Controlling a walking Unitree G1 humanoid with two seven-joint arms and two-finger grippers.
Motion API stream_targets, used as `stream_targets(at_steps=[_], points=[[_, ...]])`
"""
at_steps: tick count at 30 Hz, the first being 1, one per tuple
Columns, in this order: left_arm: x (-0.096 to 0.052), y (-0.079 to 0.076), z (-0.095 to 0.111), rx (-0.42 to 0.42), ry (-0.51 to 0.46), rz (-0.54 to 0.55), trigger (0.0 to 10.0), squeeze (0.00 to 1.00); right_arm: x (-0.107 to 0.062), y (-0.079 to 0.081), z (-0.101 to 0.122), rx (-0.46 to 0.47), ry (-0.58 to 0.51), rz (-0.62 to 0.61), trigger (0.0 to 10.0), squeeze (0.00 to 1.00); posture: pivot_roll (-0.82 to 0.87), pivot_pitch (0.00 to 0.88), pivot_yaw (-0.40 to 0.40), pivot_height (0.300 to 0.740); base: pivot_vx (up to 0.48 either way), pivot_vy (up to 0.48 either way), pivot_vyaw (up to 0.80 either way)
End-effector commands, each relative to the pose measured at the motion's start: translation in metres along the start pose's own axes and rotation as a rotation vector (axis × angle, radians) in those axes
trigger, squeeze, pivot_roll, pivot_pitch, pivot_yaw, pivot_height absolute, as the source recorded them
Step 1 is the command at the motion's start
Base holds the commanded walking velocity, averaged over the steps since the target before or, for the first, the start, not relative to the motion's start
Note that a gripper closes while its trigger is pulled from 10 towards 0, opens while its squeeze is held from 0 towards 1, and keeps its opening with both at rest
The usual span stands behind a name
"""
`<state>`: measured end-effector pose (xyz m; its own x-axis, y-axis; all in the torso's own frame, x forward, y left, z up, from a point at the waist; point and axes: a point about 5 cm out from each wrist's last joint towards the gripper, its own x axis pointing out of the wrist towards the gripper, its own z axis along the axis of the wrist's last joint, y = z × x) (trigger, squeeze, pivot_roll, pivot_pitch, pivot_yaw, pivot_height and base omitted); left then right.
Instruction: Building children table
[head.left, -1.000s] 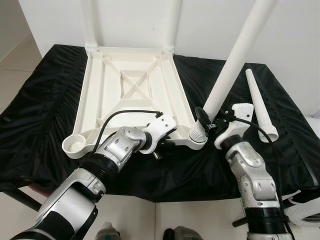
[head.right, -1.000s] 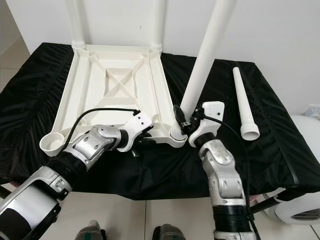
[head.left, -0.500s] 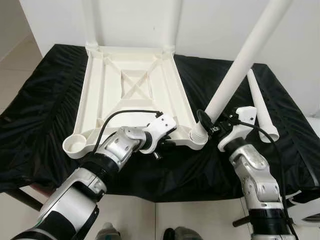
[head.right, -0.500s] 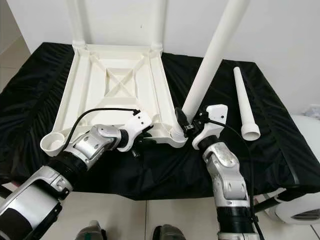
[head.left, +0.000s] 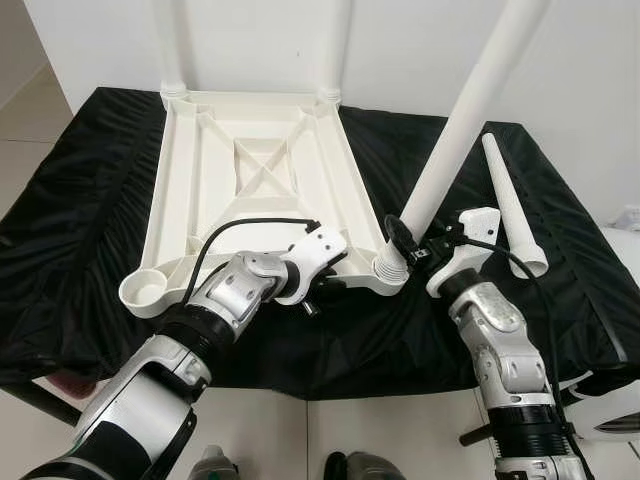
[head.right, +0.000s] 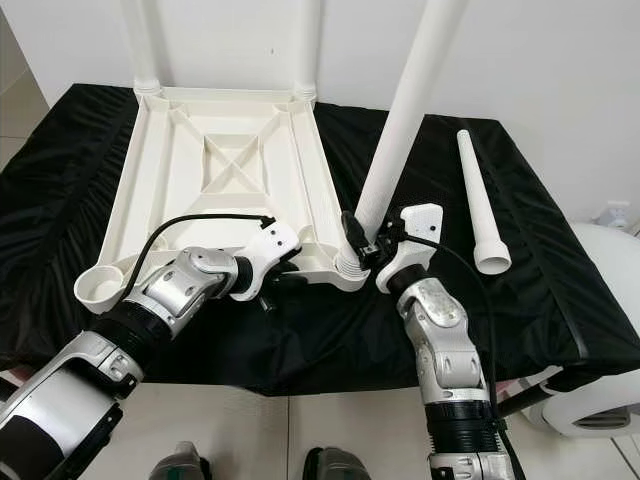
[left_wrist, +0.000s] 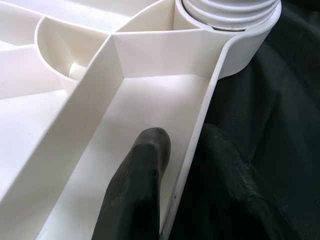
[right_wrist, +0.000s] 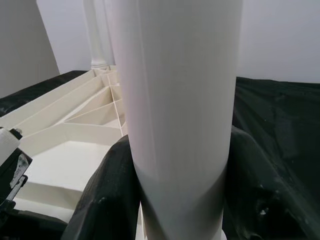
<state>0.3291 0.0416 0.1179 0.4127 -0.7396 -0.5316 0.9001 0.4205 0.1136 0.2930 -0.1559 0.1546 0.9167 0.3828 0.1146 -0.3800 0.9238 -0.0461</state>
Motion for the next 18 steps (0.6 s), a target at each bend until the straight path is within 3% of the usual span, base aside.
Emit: stream_targets(at_steps=[1, 18], points=[[-0.01, 0.017, 0.008, 0.008, -0.023, 0.088, 10.0, 0.0, -0.008, 0.002, -0.029, 0.014, 0.139, 0.004, 10.0, 0.0, 0.01, 0.038, -0.056, 0.74, 0.0, 0.0, 0.0], [-0.012, 0.018, 0.012, 0.017, -0.034, 0.089, 10.0, 0.0, -0.022, 0.023, -0.029, 0.038, 0.117, 0.157, 10.0, 0.0, 0.0, 0.051, -0.053, 0.74, 0.0, 0.0, 0.0]])
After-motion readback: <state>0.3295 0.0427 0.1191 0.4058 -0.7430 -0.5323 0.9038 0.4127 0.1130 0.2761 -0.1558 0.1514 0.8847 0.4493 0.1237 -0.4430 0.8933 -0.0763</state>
